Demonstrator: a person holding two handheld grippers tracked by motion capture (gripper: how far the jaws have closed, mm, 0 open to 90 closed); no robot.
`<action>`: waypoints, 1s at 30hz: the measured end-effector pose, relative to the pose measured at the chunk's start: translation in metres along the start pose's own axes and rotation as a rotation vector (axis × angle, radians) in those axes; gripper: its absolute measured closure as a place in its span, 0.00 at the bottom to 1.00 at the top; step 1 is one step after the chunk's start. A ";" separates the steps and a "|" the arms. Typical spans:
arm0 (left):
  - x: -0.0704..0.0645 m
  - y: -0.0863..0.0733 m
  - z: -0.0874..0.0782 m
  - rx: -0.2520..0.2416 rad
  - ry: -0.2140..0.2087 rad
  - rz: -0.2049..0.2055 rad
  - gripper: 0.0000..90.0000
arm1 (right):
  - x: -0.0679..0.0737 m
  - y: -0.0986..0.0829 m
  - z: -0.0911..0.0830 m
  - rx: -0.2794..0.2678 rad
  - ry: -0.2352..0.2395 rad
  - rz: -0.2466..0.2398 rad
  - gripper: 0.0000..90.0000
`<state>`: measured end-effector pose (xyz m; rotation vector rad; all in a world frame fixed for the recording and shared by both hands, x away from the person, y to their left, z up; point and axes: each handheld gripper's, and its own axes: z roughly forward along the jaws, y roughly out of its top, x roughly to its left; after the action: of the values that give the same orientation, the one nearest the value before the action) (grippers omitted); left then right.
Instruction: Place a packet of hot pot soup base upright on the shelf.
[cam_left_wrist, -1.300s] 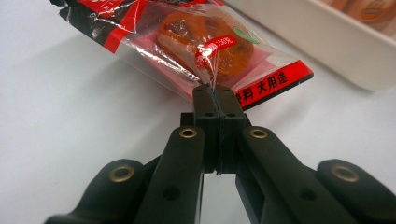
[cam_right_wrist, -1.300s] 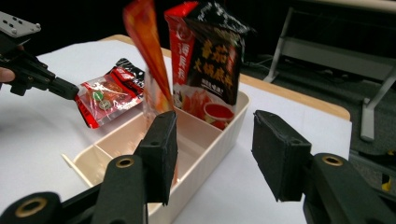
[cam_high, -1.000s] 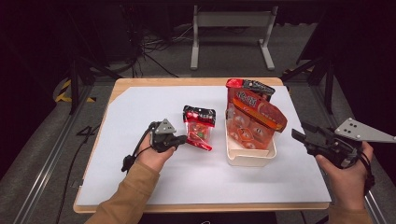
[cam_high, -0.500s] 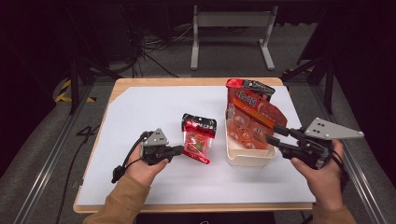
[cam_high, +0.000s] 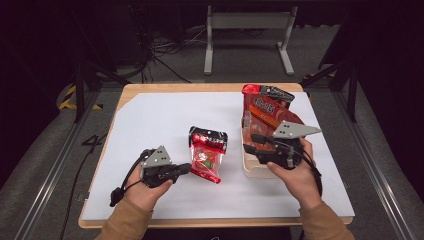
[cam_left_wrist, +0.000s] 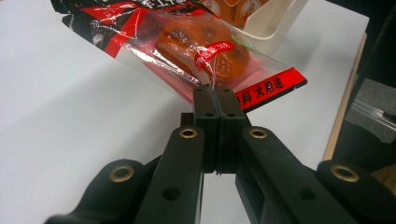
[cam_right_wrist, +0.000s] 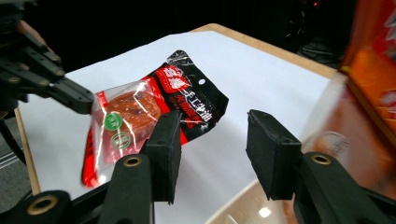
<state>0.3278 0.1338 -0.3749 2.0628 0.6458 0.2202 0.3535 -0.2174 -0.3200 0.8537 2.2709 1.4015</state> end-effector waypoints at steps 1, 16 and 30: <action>-0.001 0.000 -0.001 -0.001 -0.006 0.000 1.00 | 0.000 0.000 0.008 0.008 0.007 0.004 0.61; -0.030 0.004 -0.005 -0.022 -0.075 0.055 1.00 | -0.003 -0.009 0.050 0.060 0.088 0.081 0.61; -0.020 -0.001 0.003 -0.017 -0.082 0.041 1.00 | -0.008 -0.014 0.048 0.102 0.147 0.081 0.99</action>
<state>0.3120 0.1213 -0.3756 2.0592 0.5508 0.1631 0.3829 -0.1942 -0.3546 0.9116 2.4613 1.4369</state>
